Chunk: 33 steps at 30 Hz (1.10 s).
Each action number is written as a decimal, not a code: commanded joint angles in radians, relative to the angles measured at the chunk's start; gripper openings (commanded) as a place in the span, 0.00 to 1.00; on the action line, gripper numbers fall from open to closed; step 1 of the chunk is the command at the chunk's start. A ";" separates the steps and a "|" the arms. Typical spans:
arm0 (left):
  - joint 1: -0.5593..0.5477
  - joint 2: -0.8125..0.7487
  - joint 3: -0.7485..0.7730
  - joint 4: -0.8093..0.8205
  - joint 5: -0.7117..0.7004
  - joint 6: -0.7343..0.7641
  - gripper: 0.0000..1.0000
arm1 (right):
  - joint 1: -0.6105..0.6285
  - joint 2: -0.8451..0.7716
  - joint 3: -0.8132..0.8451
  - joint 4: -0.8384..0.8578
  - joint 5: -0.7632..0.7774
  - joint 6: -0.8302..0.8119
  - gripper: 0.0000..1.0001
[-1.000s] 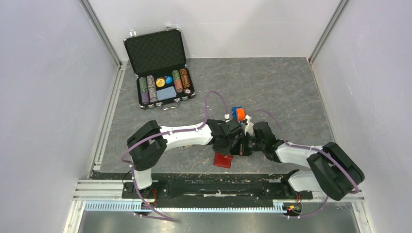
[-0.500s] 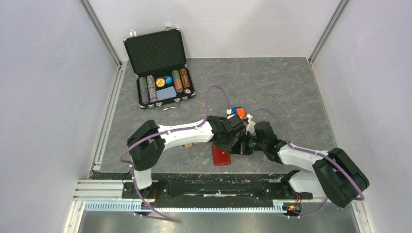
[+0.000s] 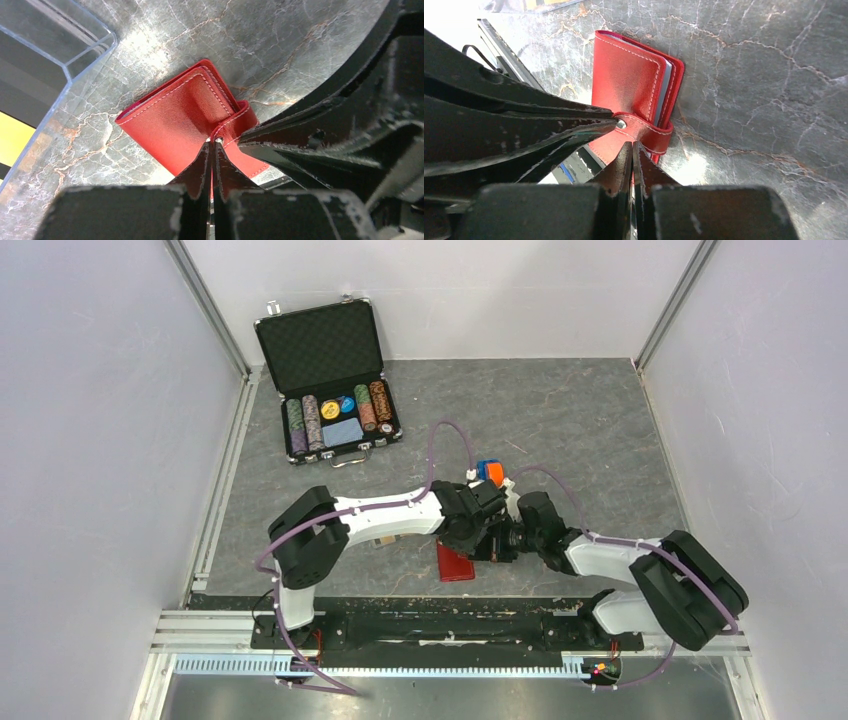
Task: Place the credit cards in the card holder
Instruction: Close the card holder at the center of the board.
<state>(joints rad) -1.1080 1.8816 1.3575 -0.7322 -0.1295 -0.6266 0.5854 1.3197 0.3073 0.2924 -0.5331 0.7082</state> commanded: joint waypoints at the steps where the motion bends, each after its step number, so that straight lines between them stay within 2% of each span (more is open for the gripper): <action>1: -0.003 0.024 -0.013 -0.007 -0.001 0.031 0.02 | 0.008 0.020 0.044 0.073 0.004 0.014 0.00; 6: -0.004 0.019 -0.035 0.005 -0.017 0.021 0.03 | 0.013 0.031 0.047 0.102 0.002 0.028 0.00; 14: -0.004 0.006 -0.029 0.006 -0.024 0.018 0.10 | 0.034 0.096 0.044 0.108 0.019 0.025 0.00; 18: -0.004 -0.041 -0.033 0.013 -0.034 0.020 0.25 | 0.040 0.120 0.050 0.102 0.028 0.020 0.00; 23: -0.001 -0.128 -0.063 0.033 -0.051 0.003 0.51 | 0.042 0.115 0.063 0.100 0.028 0.019 0.00; 25: 0.007 -0.166 -0.091 0.058 -0.044 -0.016 0.56 | 0.042 0.110 0.070 0.104 0.021 0.022 0.00; 33: 0.107 -0.274 -0.318 0.272 0.124 -0.111 0.52 | 0.042 0.100 0.080 0.143 0.001 0.047 0.00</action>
<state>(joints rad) -1.0557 1.6505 1.1416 -0.6025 -0.0921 -0.6563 0.6235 1.4223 0.3481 0.3893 -0.5327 0.7517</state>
